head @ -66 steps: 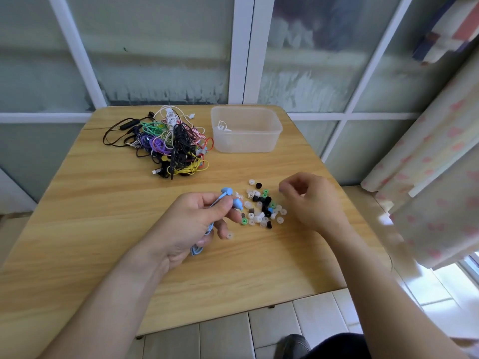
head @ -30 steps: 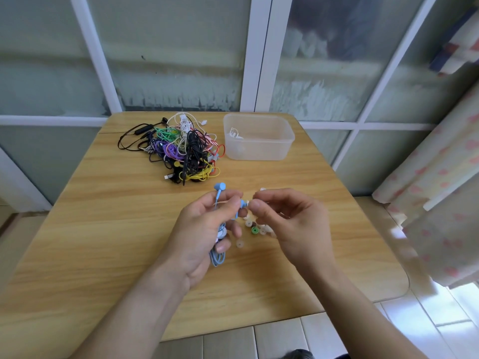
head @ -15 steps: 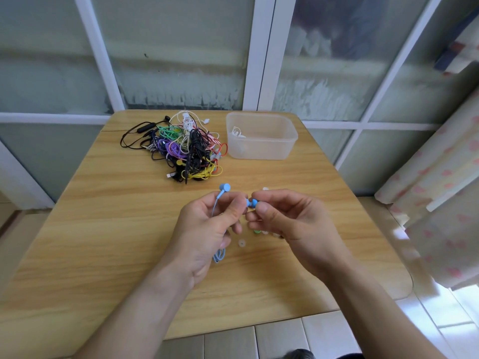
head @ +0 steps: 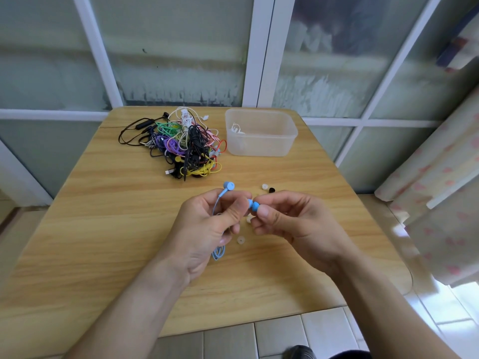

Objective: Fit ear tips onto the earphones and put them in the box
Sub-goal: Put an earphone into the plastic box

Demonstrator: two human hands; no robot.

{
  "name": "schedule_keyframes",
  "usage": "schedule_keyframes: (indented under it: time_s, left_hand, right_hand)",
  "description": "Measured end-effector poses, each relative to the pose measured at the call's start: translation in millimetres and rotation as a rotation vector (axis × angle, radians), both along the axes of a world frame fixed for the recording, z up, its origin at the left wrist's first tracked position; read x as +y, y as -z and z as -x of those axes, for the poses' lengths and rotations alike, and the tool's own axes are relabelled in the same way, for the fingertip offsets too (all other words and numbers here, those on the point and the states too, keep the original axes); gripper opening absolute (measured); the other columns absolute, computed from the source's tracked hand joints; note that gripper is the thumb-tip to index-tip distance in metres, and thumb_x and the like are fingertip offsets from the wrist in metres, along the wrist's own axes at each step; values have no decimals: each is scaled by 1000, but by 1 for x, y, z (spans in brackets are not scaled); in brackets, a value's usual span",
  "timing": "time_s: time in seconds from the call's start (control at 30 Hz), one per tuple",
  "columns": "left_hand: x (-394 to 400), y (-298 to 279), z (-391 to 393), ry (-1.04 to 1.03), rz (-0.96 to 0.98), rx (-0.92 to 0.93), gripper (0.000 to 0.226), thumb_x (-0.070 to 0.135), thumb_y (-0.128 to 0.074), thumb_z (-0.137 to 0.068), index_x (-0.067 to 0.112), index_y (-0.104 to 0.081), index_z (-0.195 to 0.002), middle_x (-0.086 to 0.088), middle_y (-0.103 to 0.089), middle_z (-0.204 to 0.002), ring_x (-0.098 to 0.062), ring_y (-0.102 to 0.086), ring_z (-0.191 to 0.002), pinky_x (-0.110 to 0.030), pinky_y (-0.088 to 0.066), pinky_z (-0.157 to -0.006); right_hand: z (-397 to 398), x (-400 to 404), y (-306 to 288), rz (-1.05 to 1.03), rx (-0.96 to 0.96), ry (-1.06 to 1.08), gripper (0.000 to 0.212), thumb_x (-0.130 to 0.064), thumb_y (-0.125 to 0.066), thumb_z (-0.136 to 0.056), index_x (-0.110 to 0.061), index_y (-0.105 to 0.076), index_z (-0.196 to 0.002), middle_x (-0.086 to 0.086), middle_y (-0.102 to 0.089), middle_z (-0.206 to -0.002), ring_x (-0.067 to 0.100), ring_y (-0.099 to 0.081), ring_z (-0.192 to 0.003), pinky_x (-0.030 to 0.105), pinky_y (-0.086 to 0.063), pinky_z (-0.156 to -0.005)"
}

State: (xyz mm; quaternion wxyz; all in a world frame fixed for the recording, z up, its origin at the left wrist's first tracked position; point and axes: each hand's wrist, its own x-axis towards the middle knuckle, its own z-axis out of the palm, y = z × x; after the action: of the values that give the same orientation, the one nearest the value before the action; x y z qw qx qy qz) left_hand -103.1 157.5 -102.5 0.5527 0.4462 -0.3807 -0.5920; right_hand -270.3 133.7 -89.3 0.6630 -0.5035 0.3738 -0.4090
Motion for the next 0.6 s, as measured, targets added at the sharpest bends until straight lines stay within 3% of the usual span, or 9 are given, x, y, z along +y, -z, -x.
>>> schedule_keyframes:
  time_s: [0.43,0.6]
  left_hand:
    - [0,3,-1,30,-9,-32,23,30,-74,-63,17,-76,-81,-19,-52,-77,-12,-43,-51,-15,-33,-40]
    - [-1,3,-1,32,-22,-67,22,29,-72,-66,15,-75,-83,-7,-44,-56,-12,-36,-49,-15,-29,-38]
  right_hand:
    - [1,-3,4,-48,-30,-23,17,-8,-73,-69,-6,-76,-86,18,-73,-83,22,-71,-73,28,-58,-66]
    - [-1,-2,7,5,-12,0,15,-7,-73,-69,-6,-78,-84,18,-73,-83,23,-70,-74,28,-58,-68]
